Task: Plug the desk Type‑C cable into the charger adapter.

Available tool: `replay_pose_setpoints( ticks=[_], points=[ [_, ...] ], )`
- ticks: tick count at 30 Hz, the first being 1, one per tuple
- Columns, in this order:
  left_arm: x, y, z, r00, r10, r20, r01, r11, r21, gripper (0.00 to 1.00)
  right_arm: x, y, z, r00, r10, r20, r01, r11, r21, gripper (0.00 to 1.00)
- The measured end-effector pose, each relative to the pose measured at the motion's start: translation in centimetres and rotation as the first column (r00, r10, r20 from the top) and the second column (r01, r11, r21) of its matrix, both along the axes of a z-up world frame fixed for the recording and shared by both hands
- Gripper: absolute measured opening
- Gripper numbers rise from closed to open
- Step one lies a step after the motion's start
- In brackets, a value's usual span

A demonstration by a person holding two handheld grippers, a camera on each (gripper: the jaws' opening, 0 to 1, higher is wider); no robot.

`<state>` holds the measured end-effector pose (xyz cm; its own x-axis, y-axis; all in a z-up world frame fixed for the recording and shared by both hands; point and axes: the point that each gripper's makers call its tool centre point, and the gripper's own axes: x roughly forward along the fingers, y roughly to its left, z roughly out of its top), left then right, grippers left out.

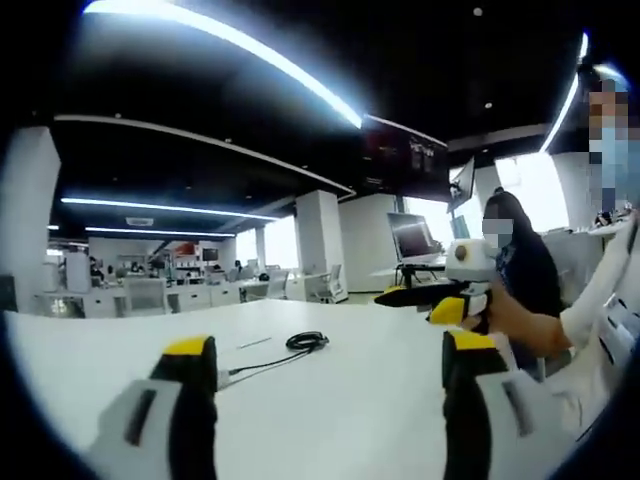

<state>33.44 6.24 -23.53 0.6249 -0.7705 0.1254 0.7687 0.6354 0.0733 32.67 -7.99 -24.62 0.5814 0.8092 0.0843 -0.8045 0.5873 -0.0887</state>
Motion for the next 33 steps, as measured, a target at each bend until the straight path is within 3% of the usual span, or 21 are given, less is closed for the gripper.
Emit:
replay_pose_setpoints(
  ticks=[6, 13, 17, 23, 33],
  points=[
    [-1.2, 0.3, -0.7, 1.000, -0.010, -0.004, 0.010, 1.000, 0.000, 0.99, -1.1, -1.9, -0.2, 1.000, -0.019, -0.014, 0.020, 1.000, 0.024, 0.73],
    [-2.2, 0.5, -0.6, 0.999, -0.032, 0.004, 0.033, 0.999, -0.032, 0.99, -2.8, -3.3, -0.4, 0.998, -0.053, 0.017, 0.052, 0.998, 0.037, 0.83],
    [-2.9, 0.5, -0.8, 0.999, -0.033, 0.014, 0.033, 0.999, -0.017, 1.00, -3.5, -3.9, -0.7, 0.997, -0.067, 0.023, 0.067, 0.997, 0.038, 0.88],
    [-3.1, 1.0, -1.0, 0.999, -0.037, 0.006, 0.038, 0.998, -0.049, 1.00, -4.9, -5.0, 0.2, 0.997, -0.068, 0.033, 0.064, 0.993, 0.101, 0.98],
    [-3.8, 1.2, -1.8, 0.999, -0.055, -0.004, 0.054, 0.997, -0.048, 1.00, -6.0, -7.1, -1.1, 0.994, -0.111, 0.010, 0.110, 0.991, 0.079, 1.00]
  ],
)
